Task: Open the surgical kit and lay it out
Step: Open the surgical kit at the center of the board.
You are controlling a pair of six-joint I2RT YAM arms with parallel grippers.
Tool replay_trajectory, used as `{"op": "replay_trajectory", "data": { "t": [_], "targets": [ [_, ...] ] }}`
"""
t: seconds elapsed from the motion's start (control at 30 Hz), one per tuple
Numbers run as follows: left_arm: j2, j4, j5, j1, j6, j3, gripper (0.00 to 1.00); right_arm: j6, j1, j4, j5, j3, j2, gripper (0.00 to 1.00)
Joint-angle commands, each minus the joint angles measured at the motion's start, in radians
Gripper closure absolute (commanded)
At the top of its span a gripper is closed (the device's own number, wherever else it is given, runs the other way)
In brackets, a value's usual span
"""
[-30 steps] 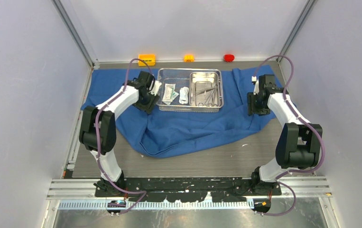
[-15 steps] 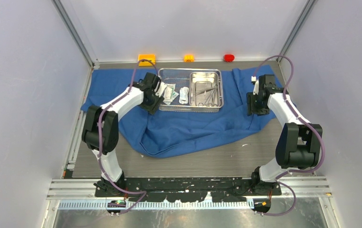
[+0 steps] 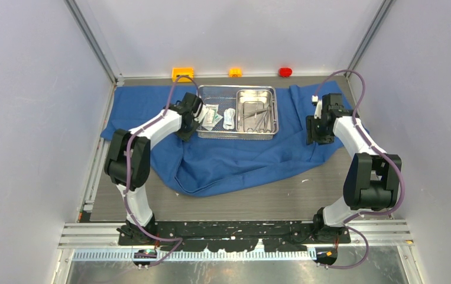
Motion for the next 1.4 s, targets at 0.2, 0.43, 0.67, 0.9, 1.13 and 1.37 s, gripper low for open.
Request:
{"op": "replay_trajectory", "data": {
  "t": [0.2,0.43,0.67,0.9,1.13,1.37],
  "targets": [
    [-0.046,0.014,-0.013,0.003,0.033,0.012,1.00,-0.004,-0.002,0.023,0.049,0.054,-0.046,0.46],
    [-0.183,-0.021,0.082,0.017,0.038,-0.015,1.00,-0.010,-0.001,0.062,0.219,0.147,-0.020,0.43],
    [-0.271,-0.024,0.108,0.021,0.044,-0.047,1.00,0.034,-0.002,0.063,0.259,0.267,0.118,0.42],
    [-0.290,-0.032,0.119,0.021,0.047,-0.050,1.00,0.023,-0.002,0.071,0.314,0.312,0.253,0.43],
    [-0.298,-0.027,0.137,0.021,0.044,-0.059,1.00,0.014,-0.002,0.065,0.332,0.320,0.347,0.46],
    [-0.297,-0.023,0.146,0.021,0.044,-0.067,1.00,0.007,-0.002,0.071,0.372,0.304,0.402,0.47]
  ]
}}
